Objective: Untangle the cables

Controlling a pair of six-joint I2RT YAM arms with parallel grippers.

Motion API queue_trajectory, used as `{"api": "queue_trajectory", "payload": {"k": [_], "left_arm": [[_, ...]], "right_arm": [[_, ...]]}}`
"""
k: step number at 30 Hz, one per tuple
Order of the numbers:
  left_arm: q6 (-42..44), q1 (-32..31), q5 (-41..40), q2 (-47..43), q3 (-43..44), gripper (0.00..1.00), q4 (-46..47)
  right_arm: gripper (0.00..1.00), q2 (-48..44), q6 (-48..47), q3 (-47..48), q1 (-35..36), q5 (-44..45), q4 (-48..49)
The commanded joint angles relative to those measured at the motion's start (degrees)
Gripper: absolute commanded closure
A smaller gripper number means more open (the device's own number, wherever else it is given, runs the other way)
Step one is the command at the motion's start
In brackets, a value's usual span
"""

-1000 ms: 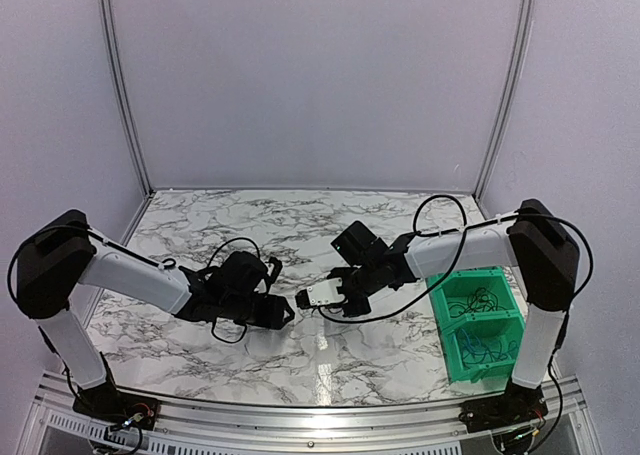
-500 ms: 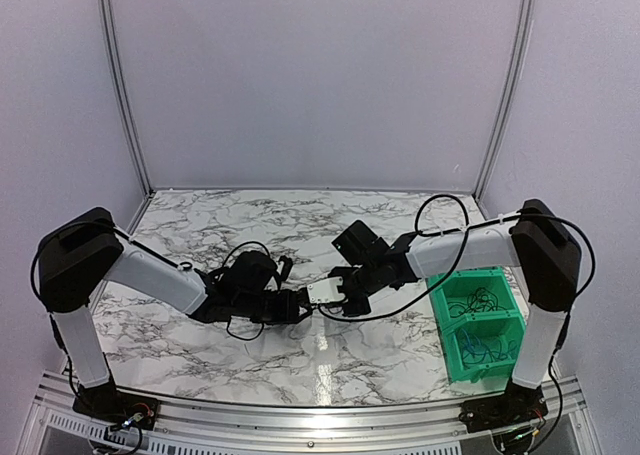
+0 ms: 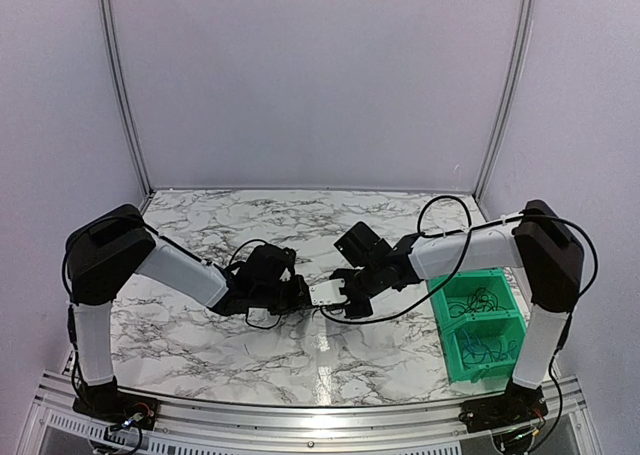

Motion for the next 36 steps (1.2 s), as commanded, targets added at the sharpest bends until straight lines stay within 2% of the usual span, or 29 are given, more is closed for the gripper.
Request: {"api": "queue_trajectory", "payload": {"k": [1,3,8,14,20,24,27,30,36], "left_arm": [[-0.07,0.37,0.24,3.49,1.03,0.91,-2.92],[0.10,0.60,-1.40,2.86,0.23,1.00,-2.92],[2.17,2.63,-7.74,-3.92,-5.13,1.00,-2.92],[6.62,5.15,-10.68,-10.21,-11.60,1.00,-3.10],[12.30,5.51,-8.30,-12.26,-13.74,1.00,-3.57],[13.34,5.55,-8.44,-13.93,-14.64,1.00,-4.02],[15.34,5.43,-5.07,-15.36,-14.40,1.00,-3.98],[18.81,4.44,-0.67,-17.05,-12.71,1.00,-3.98],[21.02,2.03,0.57,-19.71,-6.68,1.00,-4.01]], "right_arm": [[1.00,-2.39,1.13,-0.48,0.43,-0.31,0.77],[1.00,-3.48,1.30,-0.70,0.41,0.63,-0.20],[1.00,-14.17,2.75,-2.96,-2.27,1.02,-3.94],[1.00,-26.70,11.21,-0.40,-17.16,-9.62,-7.31],[1.00,-32.73,20.70,1.00,-29.36,-15.03,-4.46],[1.00,-34.62,27.99,0.71,-35.31,-17.37,-0.84],[1.00,-35.46,32.70,0.60,-39.28,-20.54,0.87],[1.00,-36.34,33.25,0.54,-41.58,-22.44,-0.38],[1.00,-41.04,28.40,-1.61,-46.37,-21.70,-8.09]]}}
